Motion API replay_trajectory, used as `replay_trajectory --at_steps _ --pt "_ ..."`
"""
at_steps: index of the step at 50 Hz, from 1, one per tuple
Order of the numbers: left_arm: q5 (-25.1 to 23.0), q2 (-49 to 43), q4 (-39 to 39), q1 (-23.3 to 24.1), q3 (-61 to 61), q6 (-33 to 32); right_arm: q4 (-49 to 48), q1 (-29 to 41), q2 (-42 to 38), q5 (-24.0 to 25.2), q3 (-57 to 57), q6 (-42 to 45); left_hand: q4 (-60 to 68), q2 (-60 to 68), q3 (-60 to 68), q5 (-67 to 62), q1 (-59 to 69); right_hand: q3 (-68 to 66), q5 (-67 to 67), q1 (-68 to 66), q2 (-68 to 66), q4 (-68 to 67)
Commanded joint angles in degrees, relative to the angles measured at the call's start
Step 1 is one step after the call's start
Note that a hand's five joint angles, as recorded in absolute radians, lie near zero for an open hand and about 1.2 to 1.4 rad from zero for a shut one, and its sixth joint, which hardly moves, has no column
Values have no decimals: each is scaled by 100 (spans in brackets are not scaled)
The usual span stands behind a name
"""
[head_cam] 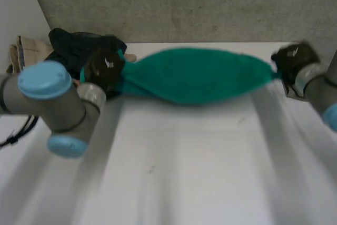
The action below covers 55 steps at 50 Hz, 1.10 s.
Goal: Fold the laundry.
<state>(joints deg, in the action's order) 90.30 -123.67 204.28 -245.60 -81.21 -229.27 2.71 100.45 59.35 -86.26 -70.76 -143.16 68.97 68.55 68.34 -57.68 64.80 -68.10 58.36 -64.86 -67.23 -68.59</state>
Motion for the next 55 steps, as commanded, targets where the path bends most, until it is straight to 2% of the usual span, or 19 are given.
replay_trajectory --at_steps 1,3,4,8,9,15,20,26,35,39,43,45,50,51,55 --pt "-12 412 -11 -23 -1431 -92 -51 -200 409 389 -1509 8 1103 1145 1166 -1232 1520 -1190 1164 -1514 -1277 -1141" --pt "-21 554 -2 -49 -1626 -65 -60 -332 525 486 -1695 8 1103 1145 1166 -1232 1520 -1190 1164 -1514 -1277 -1141" --pt "-30 650 6 -58 -1740 -48 -95 -438 595 609 -1817 -1 -544 -502 -480 415 -126 -1190 1164 -1514 -1277 -1141" --pt "32 870 -2 -146 -1846 -12 -183 -544 604 768 -1924 -19 -2405 -2363 -2341 2276 -1987 -1190 1164 -1514 -1277 -1141" --pt "32 923 -2 -155 -1872 5 -209 -544 604 768 -1933 -36 -2511 -2468 -2447 2382 -2093 -1190 1164 -1514 -1277 -1141" --pt "6 1205 -90 -225 -2048 575 -306 -579 613 768 -2012 -54 -2361 -2318 -2297 2232 -1943 -1190 1164 -1514 -1277 -1141" --pt "-38 1205 -581 -444 -2110 1191 -315 -588 613 768 -2030 -63 -1806 -1764 -1743 1677 -1389 -1190 1164 -1514 -1277 -1141" --pt "-126 1161 -934 -498 -2145 1245 -315 -588 605 768 -2030 -54 -1502 -1460 -1439 1373 -1085 -1190 1164 -1514 -1277 -1141" --pt "-170 1214 -969 -647 -2426 1245 -289 -614 648 786 -2038 -10 -493 -451 -429 364 -76 -1190 1164 -1514 -1277 -1141" --pt "-170 1336 -978 -665 -2514 1227 -262 -623 683 794 -2038 -1 -1230 -1188 -1167 1101 -813 -1190 1164 -1514 -1277 -1141" --pt "-231 1740 -952 -691 -2838 1227 -254 -623 780 803 -2091 -10 -3883 -3841 -3819 3754 -3465 -1190 1164 -1514 -1277 -1141" --pt "-310 1811 -960 -735 -2918 1227 -262 -623 798 812 -2126 -10 -4360 -4318 -4296 4231 -3942 -1190 1164 -1514 -1277 -1141" --pt "-732 1820 -978 -1208 -3068 1227 -297 -649 798 803 -2118 -1 -4396 -4354 -4333 4267 -3979 -1190 1164 -1514 -1277 -1141" --pt "-924 1820 -987 -1418 -3085 1227 -297 -676 798 812 -2100 -1 -4146 -4104 -4082 4017 -3728 -1190 1164 -1514 -1277 -1141" --pt "-1460 1759 -987 -1710 -3059 1218 -297 -685 798 803 -2091 -1 -3389 -3347 -3326 3260 -2972 -1190 1164 -1514 -1277 -1141"
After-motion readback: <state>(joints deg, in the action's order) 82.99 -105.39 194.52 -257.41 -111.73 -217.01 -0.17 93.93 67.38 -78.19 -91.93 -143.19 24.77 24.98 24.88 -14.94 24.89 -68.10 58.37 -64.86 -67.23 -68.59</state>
